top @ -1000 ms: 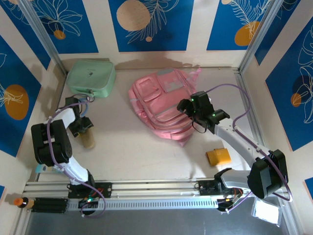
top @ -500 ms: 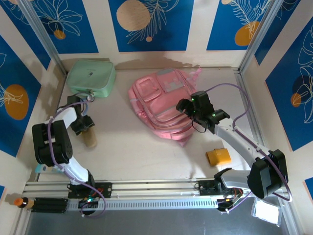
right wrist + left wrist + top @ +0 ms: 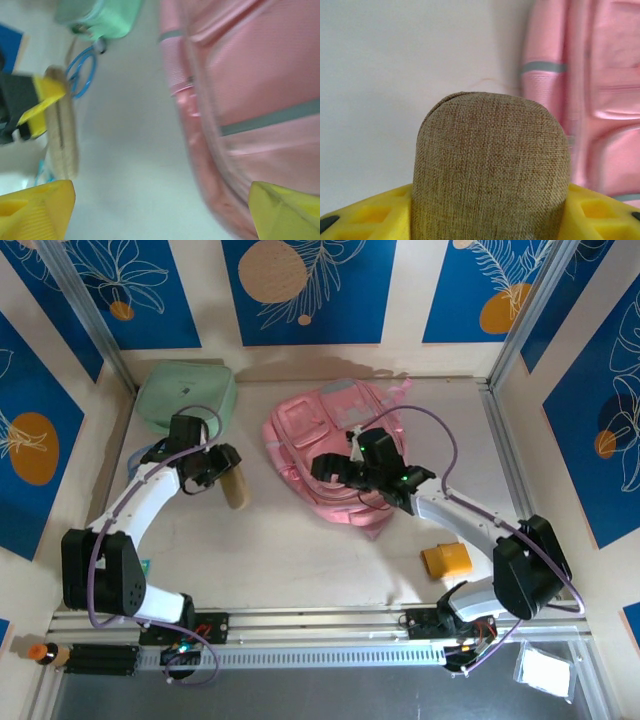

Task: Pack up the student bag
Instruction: Pick up the glasses case from the middle-left of the table, then pass the glasses case.

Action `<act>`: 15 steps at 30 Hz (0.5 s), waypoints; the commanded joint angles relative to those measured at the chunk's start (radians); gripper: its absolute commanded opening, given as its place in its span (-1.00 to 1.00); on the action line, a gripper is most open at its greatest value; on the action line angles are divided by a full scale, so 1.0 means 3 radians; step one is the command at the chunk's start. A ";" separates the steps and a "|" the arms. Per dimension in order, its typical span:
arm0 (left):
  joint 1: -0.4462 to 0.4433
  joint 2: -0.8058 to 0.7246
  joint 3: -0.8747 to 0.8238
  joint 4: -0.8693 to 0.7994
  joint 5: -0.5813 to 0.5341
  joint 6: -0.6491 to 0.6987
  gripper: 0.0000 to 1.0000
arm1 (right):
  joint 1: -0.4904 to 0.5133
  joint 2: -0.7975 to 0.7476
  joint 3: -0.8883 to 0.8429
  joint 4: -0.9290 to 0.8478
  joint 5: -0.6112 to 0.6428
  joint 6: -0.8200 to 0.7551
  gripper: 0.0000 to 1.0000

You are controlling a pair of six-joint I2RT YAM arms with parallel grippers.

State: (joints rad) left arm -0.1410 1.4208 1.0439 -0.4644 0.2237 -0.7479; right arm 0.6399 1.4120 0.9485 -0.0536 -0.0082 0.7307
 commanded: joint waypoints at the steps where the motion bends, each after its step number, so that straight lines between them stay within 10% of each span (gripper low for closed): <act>1: -0.0144 -0.0035 0.0104 0.0574 0.0387 -0.0635 -0.10 | 0.0154 0.0101 0.0119 0.0418 -0.0379 -0.0189 0.79; 15: -0.0744 0.0332 0.0172 0.1509 0.0665 -0.1458 -0.09 | 0.0332 0.0702 0.0618 0.0481 -0.0451 -0.0286 0.54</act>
State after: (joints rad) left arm -0.3447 1.5066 1.0538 -0.0978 0.3817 -1.1233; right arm 0.7300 1.5982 1.0889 0.0692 -0.1337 0.6624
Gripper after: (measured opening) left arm 0.563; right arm 0.773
